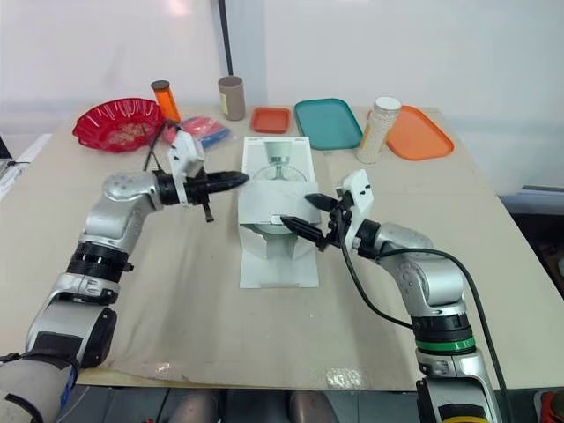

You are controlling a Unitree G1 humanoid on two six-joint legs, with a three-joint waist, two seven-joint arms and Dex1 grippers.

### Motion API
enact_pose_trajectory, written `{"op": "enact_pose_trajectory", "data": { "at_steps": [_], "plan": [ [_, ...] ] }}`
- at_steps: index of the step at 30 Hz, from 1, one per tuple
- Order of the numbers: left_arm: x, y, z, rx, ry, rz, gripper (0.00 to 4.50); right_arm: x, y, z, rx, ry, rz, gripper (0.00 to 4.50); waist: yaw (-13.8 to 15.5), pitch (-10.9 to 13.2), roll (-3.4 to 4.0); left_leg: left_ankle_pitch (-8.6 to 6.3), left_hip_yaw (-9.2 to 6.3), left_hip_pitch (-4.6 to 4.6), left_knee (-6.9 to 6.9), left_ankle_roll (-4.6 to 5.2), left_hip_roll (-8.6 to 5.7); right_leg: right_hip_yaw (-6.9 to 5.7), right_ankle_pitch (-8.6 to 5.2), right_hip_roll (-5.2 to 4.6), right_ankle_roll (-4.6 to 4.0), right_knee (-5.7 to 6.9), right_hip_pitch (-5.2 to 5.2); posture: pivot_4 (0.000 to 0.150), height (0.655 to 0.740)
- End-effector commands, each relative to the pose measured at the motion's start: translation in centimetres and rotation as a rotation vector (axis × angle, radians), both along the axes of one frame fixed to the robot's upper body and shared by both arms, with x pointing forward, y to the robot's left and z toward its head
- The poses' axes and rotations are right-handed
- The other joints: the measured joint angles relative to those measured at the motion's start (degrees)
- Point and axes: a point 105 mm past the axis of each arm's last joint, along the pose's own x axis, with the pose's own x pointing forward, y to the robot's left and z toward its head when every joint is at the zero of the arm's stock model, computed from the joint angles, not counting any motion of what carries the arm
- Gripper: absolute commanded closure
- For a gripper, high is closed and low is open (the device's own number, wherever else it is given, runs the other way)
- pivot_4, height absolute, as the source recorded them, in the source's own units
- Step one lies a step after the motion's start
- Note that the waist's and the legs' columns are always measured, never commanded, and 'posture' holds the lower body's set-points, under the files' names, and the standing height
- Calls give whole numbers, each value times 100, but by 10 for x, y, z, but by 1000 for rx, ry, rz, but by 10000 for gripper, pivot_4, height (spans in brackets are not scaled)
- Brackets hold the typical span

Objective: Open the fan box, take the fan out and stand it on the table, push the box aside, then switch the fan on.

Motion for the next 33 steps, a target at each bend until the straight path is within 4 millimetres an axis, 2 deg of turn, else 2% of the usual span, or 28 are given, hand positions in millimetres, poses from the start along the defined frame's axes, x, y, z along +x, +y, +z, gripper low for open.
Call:
{"op": "enact_pose_trajectory", "data": {
  "at_steps": [1,5,8,9,10,11,12,14,15,16,18,22,25,31,33],
  "plan": [
    [-1,-2,1,57,-30,-17,44665,-5,-1,7,-14,-36,1,0,0,0,0,0,0,-1,0,0,0,0,0,0,0,-1,0,1500,7400],
    [-1,-1,-17,123,-1,-20,44665,-5,0,10,-7,-41,-11,0,-5,0,1,0,0,0,-2,1,0,1,0,1,0,-1,-1,1500,7400],
    [2,1,-24,170,-16,2,44665,-7,2,21,13,-48,-19,0,-4,-1,2,0,0,0,-1,1,0,1,0,1,0,-1,1,1500,7400],
    [3,1,-23,160,-11,9,45000,-9,3,25,15,-55,-16,5155,-3,-1,2,0,0,1,-1,1,0,1,0,0,0,-1,1,1500,7400],
    [3,1,-22,150,-7,14,45000,-10,4,28,15,-59,-14,6712,-2,-1,2,0,0,1,-1,1,0,1,0,0,0,-1,1,1500,7400],
    [3,1,-21,143,-11,8,45000,-11,8,33,3,-68,-13,13334,-3,-1,3,0,-1,1,-1,1,0,0,0,0,0,0,1,1500,7400],
    [1,0,-20,135,-8,1,45000,-13,13,38,-11,-76,-3,15678,-5,-2,3,1,-1,1,-1,2,0,1,0,0,0,1,1,1500,7400],
    [0,0,-20,135,-16,-3,45000,-19,23,45,-38,-94,25,25962,-5,-2,3,1,0,1,-1,3,0,1,0,1,0,2,0,1500,7400],
    [1,1,-19,132,-14,3,45000,-21,30,47,-60,-99,35,29940,-5,-2,3,2,-2,1,-1,4,0,0,0,1,0,2,0,1500,7400],
    [2,2,-19,135,-19,10,45000,-22,35,47,-90,-101,39,31268,-7,-2,3,2,-2,1,-2,4,0,0,0,1,0,2,0,1500,7400],
    [3,3,-19,135,-20,18,45000,-25,43,40,-157,-96,52,40772,-8,-2,4,1,-1,1,-3,4,0,1,0,1,0,0,0,1500,7400],
    [3,4,-19,135,-24,21,45000,-34,42,12,-271,-27,77,40772,11,-2,3,1,-3,-1,-3,4,-3,0,0,-1,0,-2,0,1500,7400],
    [3,5,-19,136,-28,24,45000,-40,32,-13,-408,6,75,40772,13,-2,3,1,-6,-4,-2,4,-8,1,-1,-4,2,-5,1,1500,7400],
    [2,7,-21,137,-23,25,45000,-33,14,-23,-480,10,-6,40772,-16,-2,3,4,-7,0,-3,8,-7,4,-1,1,1,-1,0,1500,7400],
    [3,7,-22,139,-24,29,45000,-32,2,-24,-503,26,-59,40772,-8,-2,3,4,-8,0,-3,9,-7,2,-1,1,1,-2,1,1500,7400]
  ]
}}
